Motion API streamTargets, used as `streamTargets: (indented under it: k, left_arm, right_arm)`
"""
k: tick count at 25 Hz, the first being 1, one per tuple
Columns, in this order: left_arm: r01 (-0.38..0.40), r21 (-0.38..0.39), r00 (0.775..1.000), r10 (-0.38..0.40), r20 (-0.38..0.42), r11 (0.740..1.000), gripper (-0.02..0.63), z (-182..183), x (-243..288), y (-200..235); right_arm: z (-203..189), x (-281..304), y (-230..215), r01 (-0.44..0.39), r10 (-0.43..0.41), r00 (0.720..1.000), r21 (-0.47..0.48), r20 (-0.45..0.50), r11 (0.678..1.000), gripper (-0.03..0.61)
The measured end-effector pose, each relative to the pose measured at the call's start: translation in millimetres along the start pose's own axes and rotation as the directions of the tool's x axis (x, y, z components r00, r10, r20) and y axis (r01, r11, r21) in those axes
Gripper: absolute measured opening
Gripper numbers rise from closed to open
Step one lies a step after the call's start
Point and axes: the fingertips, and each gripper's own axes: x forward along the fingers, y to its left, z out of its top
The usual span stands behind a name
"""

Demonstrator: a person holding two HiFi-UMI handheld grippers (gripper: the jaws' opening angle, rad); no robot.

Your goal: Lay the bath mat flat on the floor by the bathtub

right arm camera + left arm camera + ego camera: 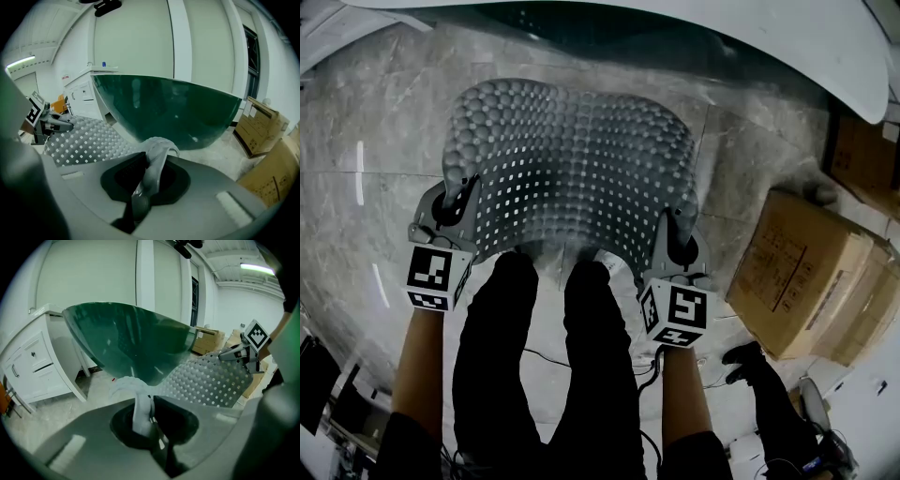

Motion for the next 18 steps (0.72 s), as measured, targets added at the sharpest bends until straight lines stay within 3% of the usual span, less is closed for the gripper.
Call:
streamTargets:
  k: [8,18]
  left_arm:
    - [-0.022,0.040,1.000,0.022,0.003,0.999,0.021,3,0,-1]
    - [0.033,-0.020,0.999,-0.033,0.012,0.999,0.021,21,-18,7]
  right_arm:
    - [-2,3,-4,-0.018,0.018,1.000,0.001,0.013,1.000,0.052]
    - [43,-28,2,0.016,-0.019,0.999,-0.067,-0.042,0.998,0.052]
